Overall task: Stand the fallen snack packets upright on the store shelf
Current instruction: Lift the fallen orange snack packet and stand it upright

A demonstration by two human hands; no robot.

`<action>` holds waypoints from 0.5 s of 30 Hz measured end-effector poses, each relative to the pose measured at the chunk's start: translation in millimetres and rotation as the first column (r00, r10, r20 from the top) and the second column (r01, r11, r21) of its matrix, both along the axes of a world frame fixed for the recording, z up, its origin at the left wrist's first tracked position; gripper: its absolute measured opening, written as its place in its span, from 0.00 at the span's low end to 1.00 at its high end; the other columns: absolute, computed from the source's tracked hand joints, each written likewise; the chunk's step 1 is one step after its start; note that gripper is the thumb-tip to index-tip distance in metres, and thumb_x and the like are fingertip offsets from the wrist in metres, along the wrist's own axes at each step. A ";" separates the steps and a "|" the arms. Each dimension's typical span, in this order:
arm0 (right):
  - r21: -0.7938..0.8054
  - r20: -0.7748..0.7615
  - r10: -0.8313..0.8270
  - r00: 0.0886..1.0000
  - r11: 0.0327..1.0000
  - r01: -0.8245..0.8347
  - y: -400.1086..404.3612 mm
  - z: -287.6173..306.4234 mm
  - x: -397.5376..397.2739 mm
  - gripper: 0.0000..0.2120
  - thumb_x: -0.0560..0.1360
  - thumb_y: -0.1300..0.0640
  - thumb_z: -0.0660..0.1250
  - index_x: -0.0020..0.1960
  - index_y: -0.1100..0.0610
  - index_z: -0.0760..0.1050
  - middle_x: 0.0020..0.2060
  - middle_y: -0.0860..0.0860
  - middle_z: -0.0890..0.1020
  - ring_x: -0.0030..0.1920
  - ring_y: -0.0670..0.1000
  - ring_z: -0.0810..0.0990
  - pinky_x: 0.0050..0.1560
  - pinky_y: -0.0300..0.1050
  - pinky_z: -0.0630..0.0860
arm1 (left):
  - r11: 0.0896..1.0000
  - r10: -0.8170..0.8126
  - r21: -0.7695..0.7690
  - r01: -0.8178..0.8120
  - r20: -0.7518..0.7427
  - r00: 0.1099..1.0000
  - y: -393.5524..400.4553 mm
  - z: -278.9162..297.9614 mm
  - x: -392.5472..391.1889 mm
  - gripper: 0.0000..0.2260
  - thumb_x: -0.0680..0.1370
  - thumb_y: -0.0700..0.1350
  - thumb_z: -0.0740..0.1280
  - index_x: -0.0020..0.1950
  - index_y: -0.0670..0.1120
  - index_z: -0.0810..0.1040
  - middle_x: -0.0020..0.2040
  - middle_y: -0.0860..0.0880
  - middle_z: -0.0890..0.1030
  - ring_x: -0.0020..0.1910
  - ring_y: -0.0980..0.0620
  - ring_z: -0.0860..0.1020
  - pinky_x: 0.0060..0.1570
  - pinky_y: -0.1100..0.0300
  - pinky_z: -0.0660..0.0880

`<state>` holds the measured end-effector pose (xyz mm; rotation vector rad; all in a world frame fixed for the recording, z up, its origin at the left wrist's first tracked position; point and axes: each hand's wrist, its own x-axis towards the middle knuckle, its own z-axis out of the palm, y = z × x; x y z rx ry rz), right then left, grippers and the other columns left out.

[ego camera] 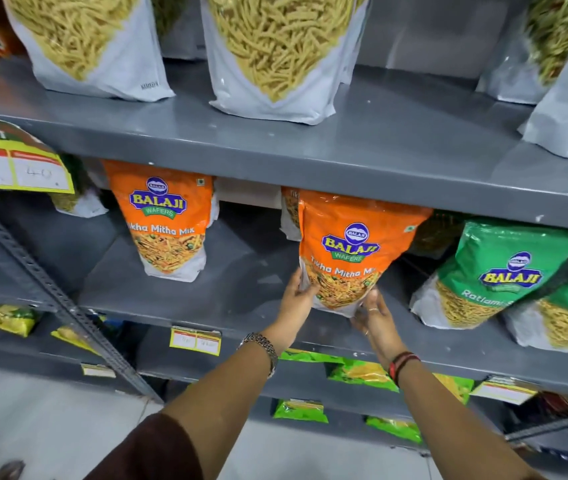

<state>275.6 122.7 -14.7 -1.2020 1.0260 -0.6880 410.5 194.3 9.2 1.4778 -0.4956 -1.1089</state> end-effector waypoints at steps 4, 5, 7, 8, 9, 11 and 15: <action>-0.013 -0.011 0.018 1.000 1.000 -0.018 8.5 1.4 29.5 0.22 0.81 0.47 0.47 0.71 0.53 0.63 0.62 0.50 0.73 0.67 0.54 0.71 0.64 0.49 0.69 | 0.999 0.046 -0.021 -0.046 -0.001 0.999 10.5 -2.1 26.3 0.21 0.78 0.45 0.59 0.72 0.51 0.65 0.69 0.49 0.73 0.68 0.49 0.72 0.68 0.50 0.69; 0.000 -0.002 0.021 1.000 1.000 -0.021 7.8 0.7 36.1 0.22 0.81 0.47 0.47 0.71 0.52 0.62 0.62 0.50 0.72 0.68 0.54 0.70 0.65 0.49 0.68 | 0.998 0.061 -0.024 -0.061 -0.006 0.998 10.5 -1.3 33.0 0.18 0.79 0.45 0.58 0.69 0.51 0.67 0.67 0.49 0.75 0.66 0.49 0.73 0.67 0.52 0.70; 0.033 0.010 0.026 1.000 0.999 -0.026 10.0 -0.1 49.2 0.23 0.81 0.46 0.46 0.72 0.52 0.62 0.62 0.50 0.72 0.69 0.55 0.68 0.66 0.50 0.66 | 0.997 0.079 -0.025 -0.079 -0.017 0.997 10.9 -3.1 46.2 0.14 0.79 0.46 0.55 0.65 0.53 0.69 0.65 0.49 0.76 0.65 0.48 0.74 0.67 0.51 0.70; 0.037 -0.001 0.027 1.000 0.999 -0.027 11.1 -1.1 54.2 0.23 0.81 0.46 0.46 0.72 0.52 0.61 0.62 0.50 0.72 0.70 0.55 0.68 0.67 0.50 0.66 | 0.996 0.088 -0.025 -0.089 -0.019 0.996 11.6 -3.5 50.9 0.13 0.79 0.46 0.54 0.63 0.55 0.69 0.65 0.49 0.76 0.65 0.48 0.74 0.68 0.50 0.69; 0.034 0.000 0.031 1.000 0.999 -0.031 11.3 -2.1 59.6 0.23 0.81 0.45 0.46 0.72 0.52 0.61 0.63 0.50 0.72 0.70 0.56 0.68 0.67 0.50 0.66 | 0.995 0.092 -0.026 -0.093 -0.027 0.995 12.4 -4.5 55.2 0.13 0.79 0.46 0.54 0.62 0.56 0.68 0.66 0.48 0.75 0.65 0.48 0.74 0.68 0.51 0.69; 0.033 -0.004 0.029 1.000 0.999 -0.029 11.2 -2.7 66.7 0.23 0.81 0.45 0.47 0.72 0.52 0.62 0.67 0.53 0.72 0.70 0.57 0.69 0.68 0.51 0.66 | 0.993 0.106 -0.048 -0.108 -0.043 0.993 14.5 -3.3 59.3 0.12 0.80 0.47 0.52 0.61 0.56 0.68 0.64 0.50 0.75 0.63 0.50 0.74 0.63 0.56 0.70; 0.022 -0.040 0.004 0.999 1.000 -0.003 6.0 -3.5 75.5 0.23 0.80 0.43 0.47 0.71 0.49 0.62 0.70 0.54 0.71 0.70 0.56 0.70 0.68 0.53 0.67 | 0.990 0.114 -0.075 -0.121 -0.092 0.989 15.5 -0.1 67.0 0.15 0.82 0.48 0.51 0.67 0.52 0.66 0.60 0.52 0.72 0.62 0.50 0.73 0.59 0.58 0.69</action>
